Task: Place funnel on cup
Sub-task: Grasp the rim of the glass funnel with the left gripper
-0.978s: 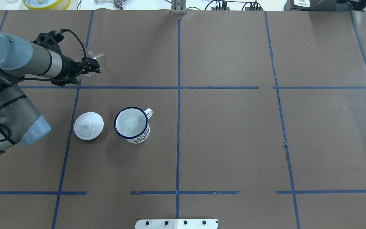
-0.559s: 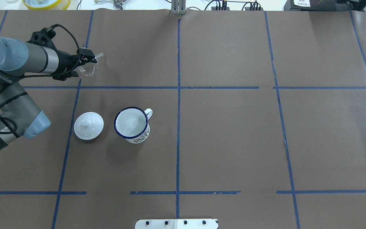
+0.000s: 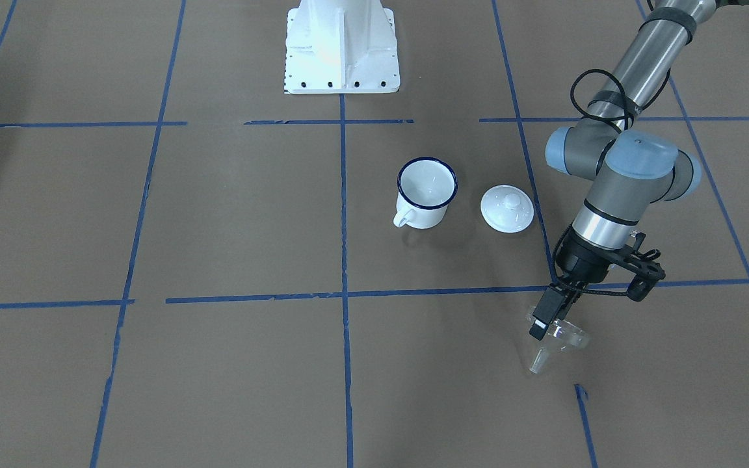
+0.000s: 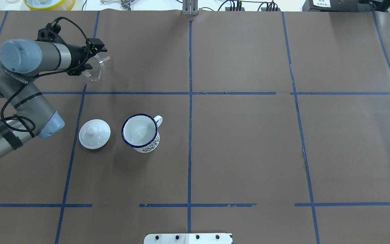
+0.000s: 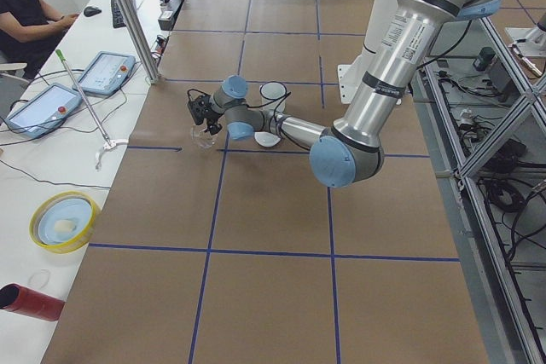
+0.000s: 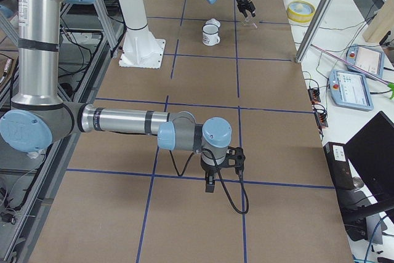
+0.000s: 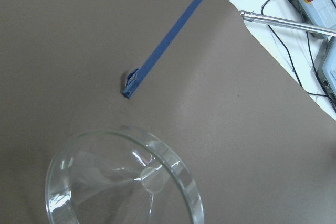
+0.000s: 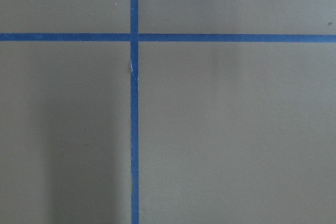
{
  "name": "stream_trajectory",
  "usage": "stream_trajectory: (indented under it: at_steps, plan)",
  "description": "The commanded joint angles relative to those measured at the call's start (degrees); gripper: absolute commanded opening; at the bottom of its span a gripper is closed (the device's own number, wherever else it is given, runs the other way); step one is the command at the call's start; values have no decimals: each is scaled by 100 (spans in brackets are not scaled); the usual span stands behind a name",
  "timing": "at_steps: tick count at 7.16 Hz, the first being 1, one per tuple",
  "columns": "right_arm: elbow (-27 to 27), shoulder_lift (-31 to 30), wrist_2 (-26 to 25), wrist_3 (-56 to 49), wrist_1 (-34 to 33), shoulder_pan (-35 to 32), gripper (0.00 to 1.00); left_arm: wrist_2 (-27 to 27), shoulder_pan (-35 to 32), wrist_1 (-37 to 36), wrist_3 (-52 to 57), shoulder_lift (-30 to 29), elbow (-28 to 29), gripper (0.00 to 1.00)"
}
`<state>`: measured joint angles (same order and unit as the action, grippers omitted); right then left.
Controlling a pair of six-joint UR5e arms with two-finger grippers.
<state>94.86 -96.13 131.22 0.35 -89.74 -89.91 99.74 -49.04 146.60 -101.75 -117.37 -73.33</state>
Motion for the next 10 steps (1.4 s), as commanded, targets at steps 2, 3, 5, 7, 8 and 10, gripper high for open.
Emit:
stream_trajectory:
  at_steps: [2, 3, 5, 7, 8, 10]
  plan:
    - [6, -2, 0, 0, 0, 0, 100, -25, 0, 185, -29, -22, 38, 38]
    - [-2, -2, 0, 0, 0, 0, 100, -25, 0, 185, -20, -14, 38, 29]
    - [-2, 6, 0, 0, 0, 0, 100, -25, 0, 185, -20, -14, 47, 24]
    - [-2, -2, 0, 0, 0, 0, 100, -16, 0, 202, -29, -22, 47, 12]
    - [-2, 6, 0, 0, 0, 0, 100, -16, -9, 376, -38, -14, 39, 4]
    - [-2, 6, 0, 0, 0, 0, 100, 10, -88, 563, -73, -22, -57, 0]
